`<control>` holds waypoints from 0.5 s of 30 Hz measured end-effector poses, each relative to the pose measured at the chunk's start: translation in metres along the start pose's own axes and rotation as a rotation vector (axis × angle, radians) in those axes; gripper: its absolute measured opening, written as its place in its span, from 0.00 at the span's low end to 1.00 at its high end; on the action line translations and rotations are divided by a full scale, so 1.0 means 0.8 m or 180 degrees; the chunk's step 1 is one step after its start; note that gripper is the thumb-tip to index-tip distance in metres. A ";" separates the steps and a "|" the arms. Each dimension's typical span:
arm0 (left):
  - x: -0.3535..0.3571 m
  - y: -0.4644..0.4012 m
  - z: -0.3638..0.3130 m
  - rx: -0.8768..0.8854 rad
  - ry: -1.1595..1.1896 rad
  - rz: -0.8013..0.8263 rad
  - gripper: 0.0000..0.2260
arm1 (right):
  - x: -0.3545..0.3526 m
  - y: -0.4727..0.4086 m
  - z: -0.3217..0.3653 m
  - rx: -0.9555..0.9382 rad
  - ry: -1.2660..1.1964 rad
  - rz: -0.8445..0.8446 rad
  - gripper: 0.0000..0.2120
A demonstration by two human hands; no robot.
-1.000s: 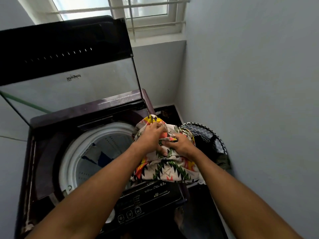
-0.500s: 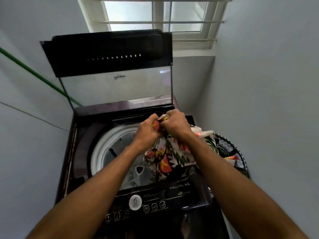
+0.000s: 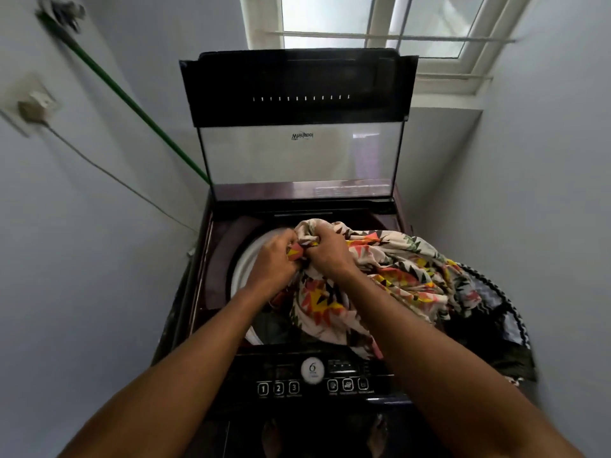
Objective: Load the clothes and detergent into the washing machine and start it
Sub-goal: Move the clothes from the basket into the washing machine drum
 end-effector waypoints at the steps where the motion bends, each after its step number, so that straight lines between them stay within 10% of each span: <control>1: 0.005 0.004 0.007 -0.0073 -0.0046 0.0048 0.09 | 0.005 0.001 -0.010 0.0074 0.0030 0.0009 0.10; 9: 0.057 0.022 0.028 -0.0244 -0.0050 0.0441 0.11 | 0.024 -0.001 -0.100 0.0841 0.0452 0.0541 0.09; 15: 0.096 0.010 -0.026 0.0185 0.0127 0.0694 0.14 | -0.029 -0.001 -0.104 0.0307 0.0986 0.0438 0.10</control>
Point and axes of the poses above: each hand's wrist, its own y-axis away from the middle knuckle, its own x-axis out of the palm, z = x × y, the point moved 7 cm from there along -y, towards the middle knuckle, and after that the axes turned 2 degrees about x, right-handed, at the moved point
